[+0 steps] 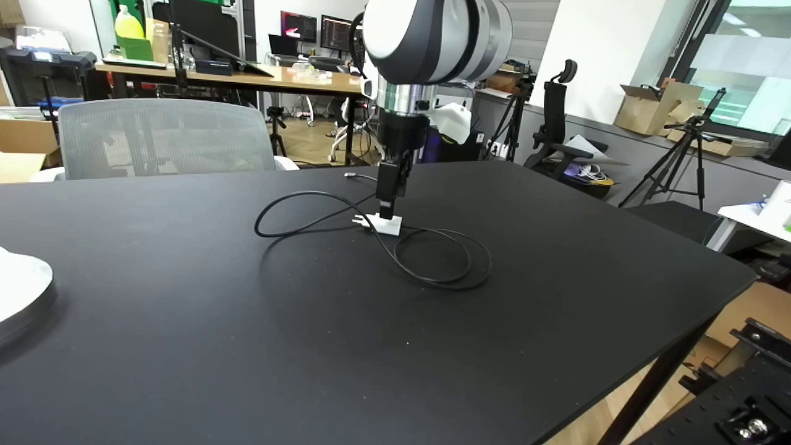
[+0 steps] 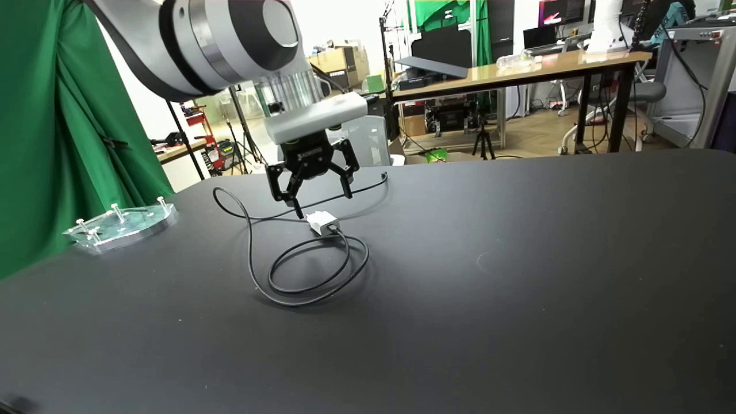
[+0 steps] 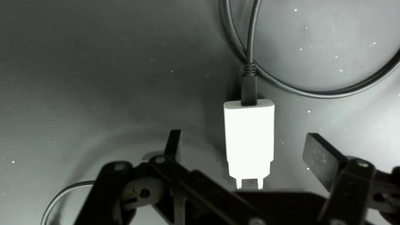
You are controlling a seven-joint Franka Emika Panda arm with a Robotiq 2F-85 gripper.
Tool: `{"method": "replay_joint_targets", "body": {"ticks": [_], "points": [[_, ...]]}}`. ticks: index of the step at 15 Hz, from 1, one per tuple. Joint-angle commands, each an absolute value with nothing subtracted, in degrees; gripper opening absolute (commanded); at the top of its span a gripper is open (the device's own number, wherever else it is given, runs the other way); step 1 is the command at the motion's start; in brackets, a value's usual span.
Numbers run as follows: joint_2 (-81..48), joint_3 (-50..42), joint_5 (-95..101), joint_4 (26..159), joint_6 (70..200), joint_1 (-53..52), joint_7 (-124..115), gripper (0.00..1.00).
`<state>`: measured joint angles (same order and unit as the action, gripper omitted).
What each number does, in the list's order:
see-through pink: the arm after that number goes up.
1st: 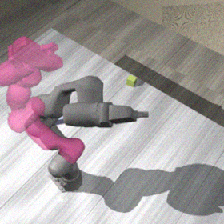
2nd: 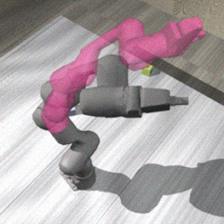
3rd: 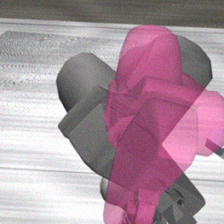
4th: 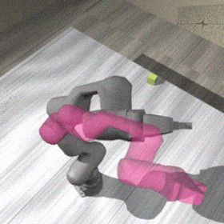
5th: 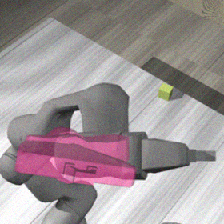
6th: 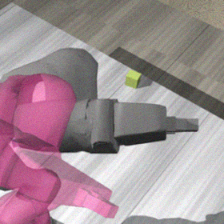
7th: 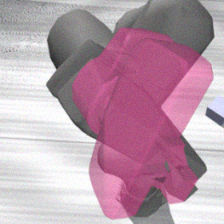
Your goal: Move the charger to the right
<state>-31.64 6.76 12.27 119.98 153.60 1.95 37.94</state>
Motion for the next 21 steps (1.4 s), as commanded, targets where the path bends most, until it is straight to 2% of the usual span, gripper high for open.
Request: {"method": "replay_joint_targets", "body": {"ticks": [1,4,5,7,14,21], "points": [[-33.1,8.3,11.3,118.7,153.1,3.2,38.7,1.0],[-33.8,8.7,11.0,118.9,152.9,3.5,38.9,1.0],[-33.9,8.9,10.8,119.1,153.2,3.7,39.2,0.75],[-34.0,9.1,10.7,119.4,153.3,4.0,39.7,0.67],[-33.7,8.5,11.4,119.8,152.8,4.3,40.7,0.18],[-26.6,3.6,11.3,122.4,148.8,0.5,26.6,0.18]]}}
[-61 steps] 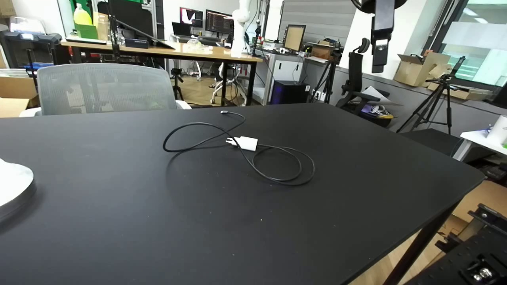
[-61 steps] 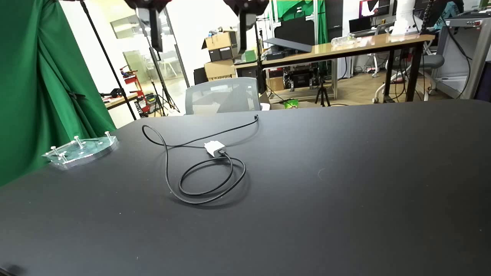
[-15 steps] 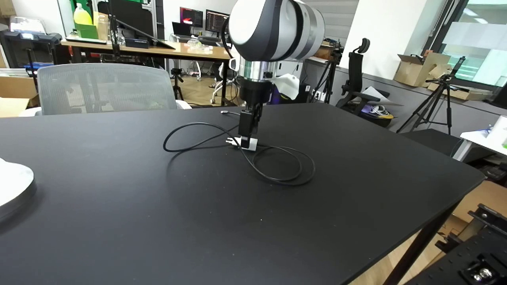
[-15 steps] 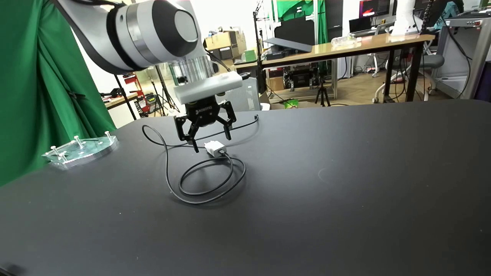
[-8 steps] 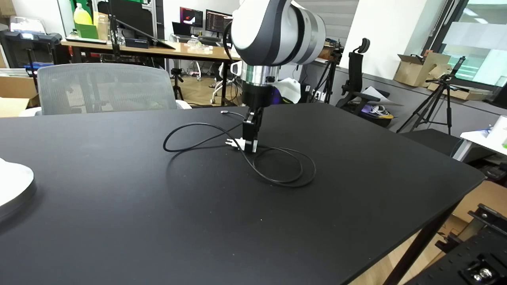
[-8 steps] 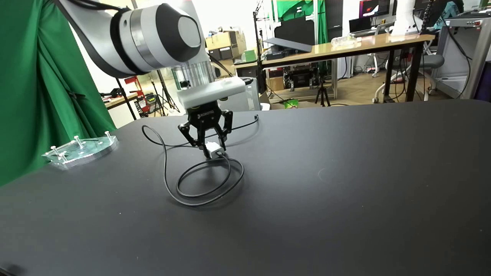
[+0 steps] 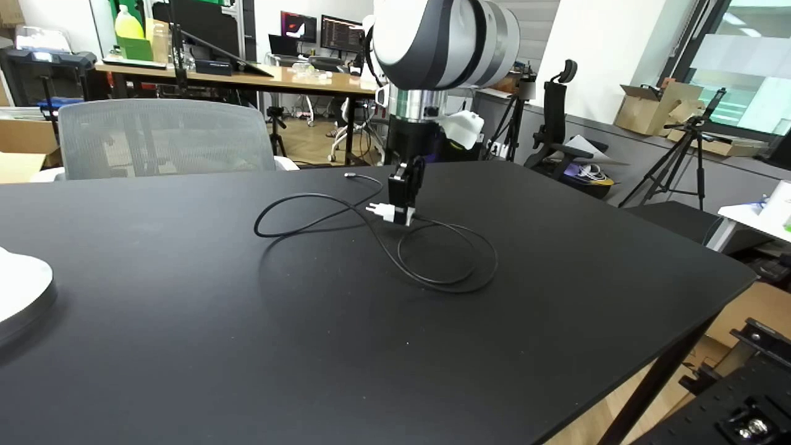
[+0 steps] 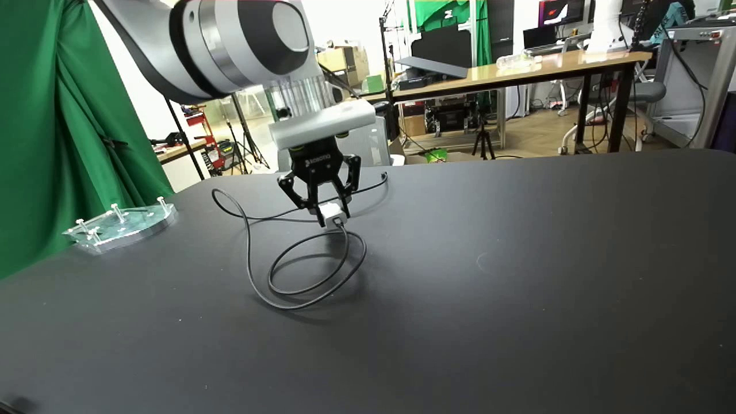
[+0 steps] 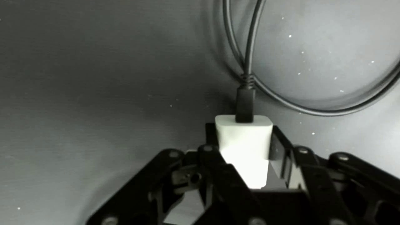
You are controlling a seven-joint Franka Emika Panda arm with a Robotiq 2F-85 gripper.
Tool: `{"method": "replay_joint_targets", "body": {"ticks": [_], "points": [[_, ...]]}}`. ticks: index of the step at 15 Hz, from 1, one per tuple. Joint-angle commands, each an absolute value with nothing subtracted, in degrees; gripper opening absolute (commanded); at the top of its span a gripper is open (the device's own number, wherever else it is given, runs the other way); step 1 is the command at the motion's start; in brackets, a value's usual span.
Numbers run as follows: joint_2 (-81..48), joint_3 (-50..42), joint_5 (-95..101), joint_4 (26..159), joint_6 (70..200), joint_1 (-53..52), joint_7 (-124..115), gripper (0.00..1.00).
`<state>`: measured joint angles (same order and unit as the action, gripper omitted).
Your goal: Move the charger to the right
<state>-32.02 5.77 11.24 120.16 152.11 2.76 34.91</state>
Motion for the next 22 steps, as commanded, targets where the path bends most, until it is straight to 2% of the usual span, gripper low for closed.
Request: {"method": "replay_joint_targets", "body": {"ticks": [1,13,17,22], "points": [[-25.1,3.4,11.0,123.0,148.9,0.3,24.0,0.18],[-9.3,3.7,-6.4,131.4,152.2,1.8,9.1,0.18],[-4.3,1.1,-6.8,137.1,156.0,1.4,1.8,0.18],[6.4,0.1,-2.9,147.0,150.6,1.1,-1.0,0.18]]}}
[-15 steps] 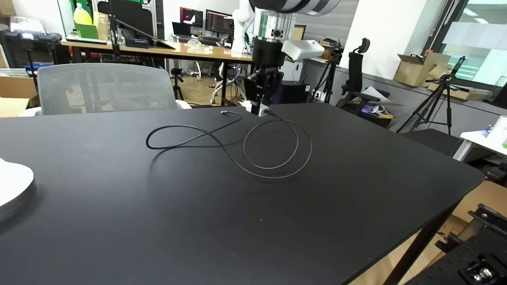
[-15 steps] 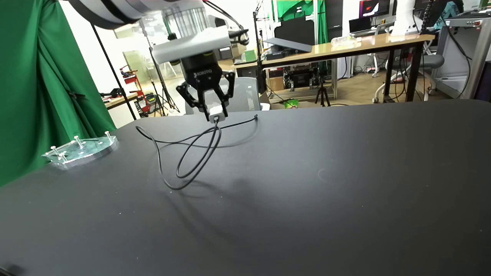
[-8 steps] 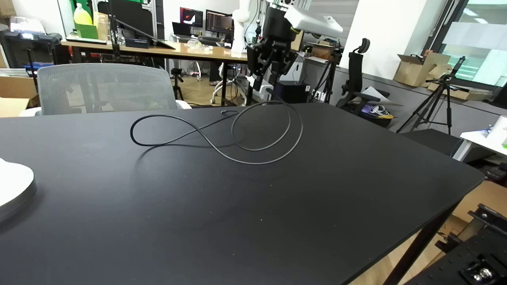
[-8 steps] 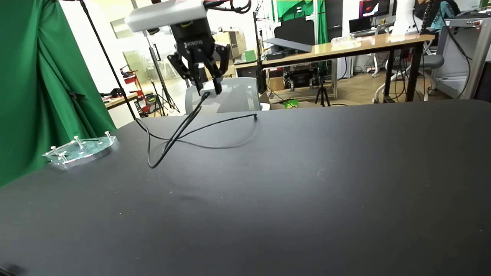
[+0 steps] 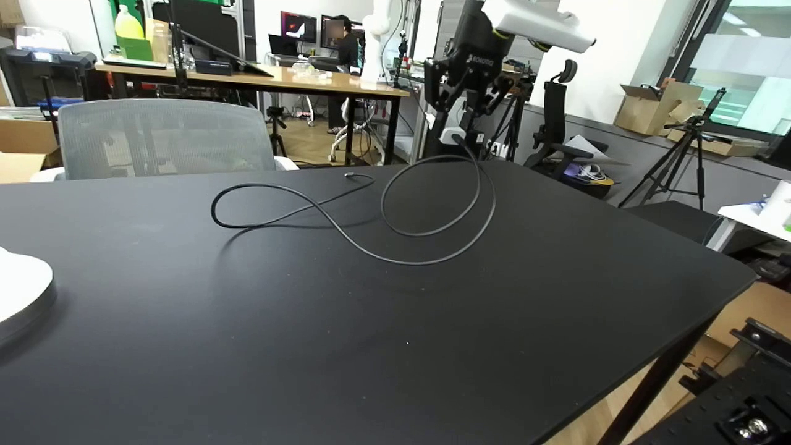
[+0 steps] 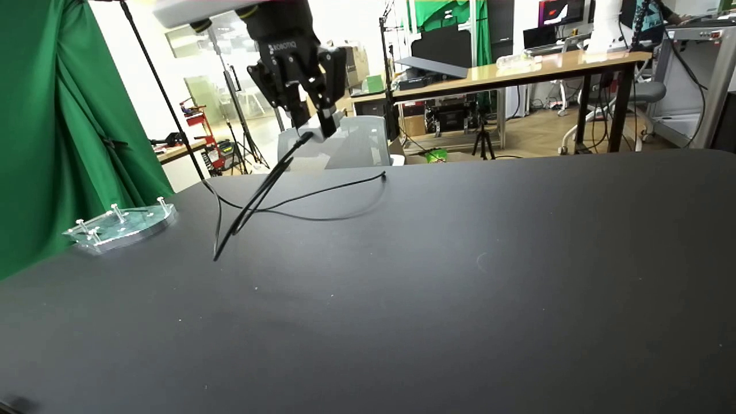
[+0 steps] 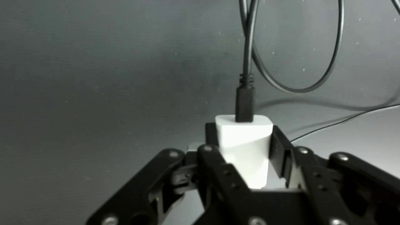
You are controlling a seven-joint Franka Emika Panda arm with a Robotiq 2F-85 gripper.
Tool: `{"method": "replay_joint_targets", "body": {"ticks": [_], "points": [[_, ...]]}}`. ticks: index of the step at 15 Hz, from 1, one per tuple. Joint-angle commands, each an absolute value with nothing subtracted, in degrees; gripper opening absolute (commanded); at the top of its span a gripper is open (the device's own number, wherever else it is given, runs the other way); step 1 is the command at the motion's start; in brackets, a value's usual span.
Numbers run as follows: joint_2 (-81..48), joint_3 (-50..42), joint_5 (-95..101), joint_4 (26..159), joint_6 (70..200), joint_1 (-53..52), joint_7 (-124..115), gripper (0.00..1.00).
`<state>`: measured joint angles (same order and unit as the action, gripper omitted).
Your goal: Move the charger to the right
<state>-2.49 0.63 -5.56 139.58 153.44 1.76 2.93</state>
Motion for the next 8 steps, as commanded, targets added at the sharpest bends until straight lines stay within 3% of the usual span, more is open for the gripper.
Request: {"method": "replay_joint_targets", "body": {"ticks": [1,8], "points": [[9.0,0.2,-2.7,149.0,149.6,1.2,-1.3,0.18],[29.4,1.1,-0.1,161.6,139.5,3.7,-5.4,0.18]]}}
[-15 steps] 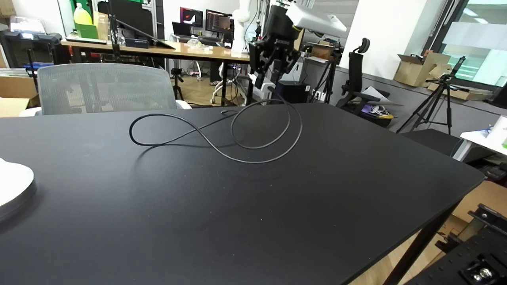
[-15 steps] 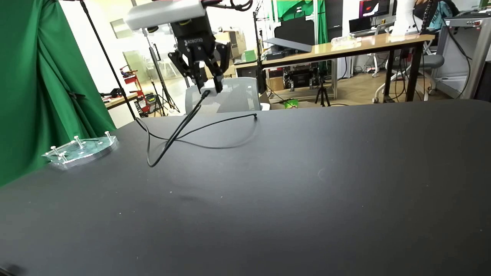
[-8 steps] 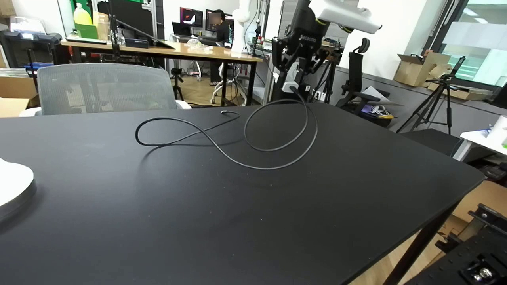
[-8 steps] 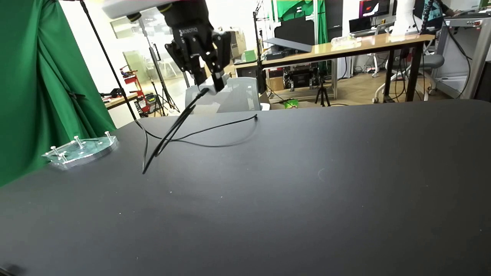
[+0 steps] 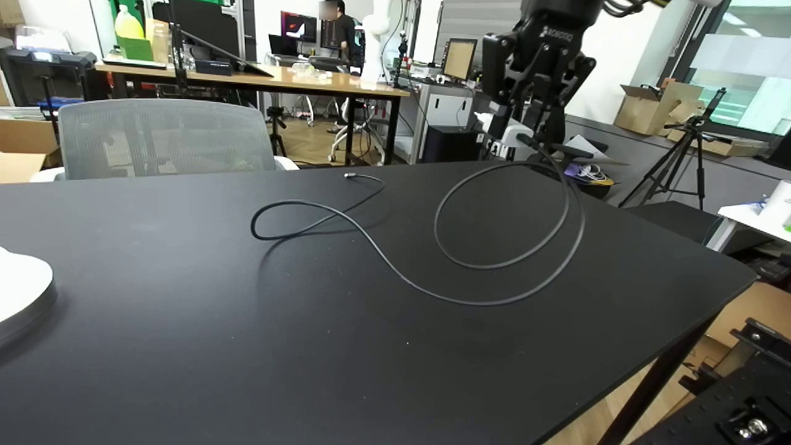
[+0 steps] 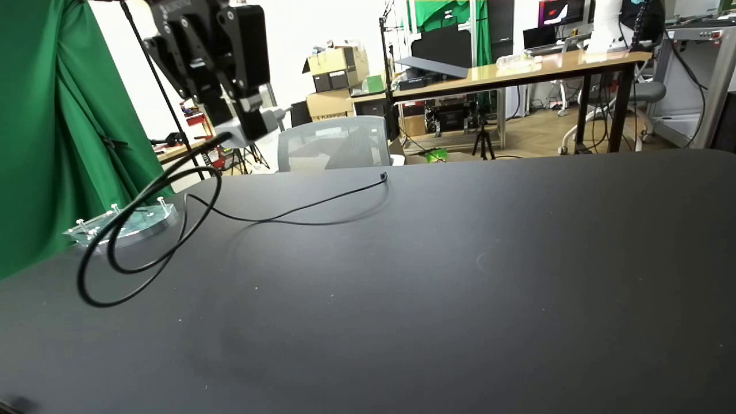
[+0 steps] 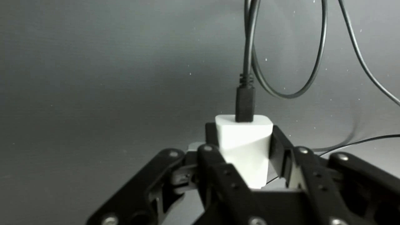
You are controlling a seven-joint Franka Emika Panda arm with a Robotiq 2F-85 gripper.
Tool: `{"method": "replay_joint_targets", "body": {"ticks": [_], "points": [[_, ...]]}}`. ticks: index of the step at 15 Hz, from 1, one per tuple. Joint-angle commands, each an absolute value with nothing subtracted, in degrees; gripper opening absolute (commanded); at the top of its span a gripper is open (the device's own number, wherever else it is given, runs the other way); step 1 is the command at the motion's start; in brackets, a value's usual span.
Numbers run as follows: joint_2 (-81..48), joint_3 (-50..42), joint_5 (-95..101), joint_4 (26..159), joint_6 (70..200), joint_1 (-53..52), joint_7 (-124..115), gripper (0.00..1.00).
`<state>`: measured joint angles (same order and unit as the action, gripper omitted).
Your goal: Move the charger to the right
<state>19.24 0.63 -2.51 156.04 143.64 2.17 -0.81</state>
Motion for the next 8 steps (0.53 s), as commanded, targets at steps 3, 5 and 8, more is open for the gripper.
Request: {"method": "replay_joint_targets", "body": {"ticks": [3,5,8], "points": [[31.1,1.8,2.6,159.8,138.7,7.9,-11.1,0.18],[30.6,1.6,4.4,159.7,139.9,11.3,-14.2,0.18],[27.2,-0.4,4.8,158.8,142.4,16.0,-16.6,0.18]]}}
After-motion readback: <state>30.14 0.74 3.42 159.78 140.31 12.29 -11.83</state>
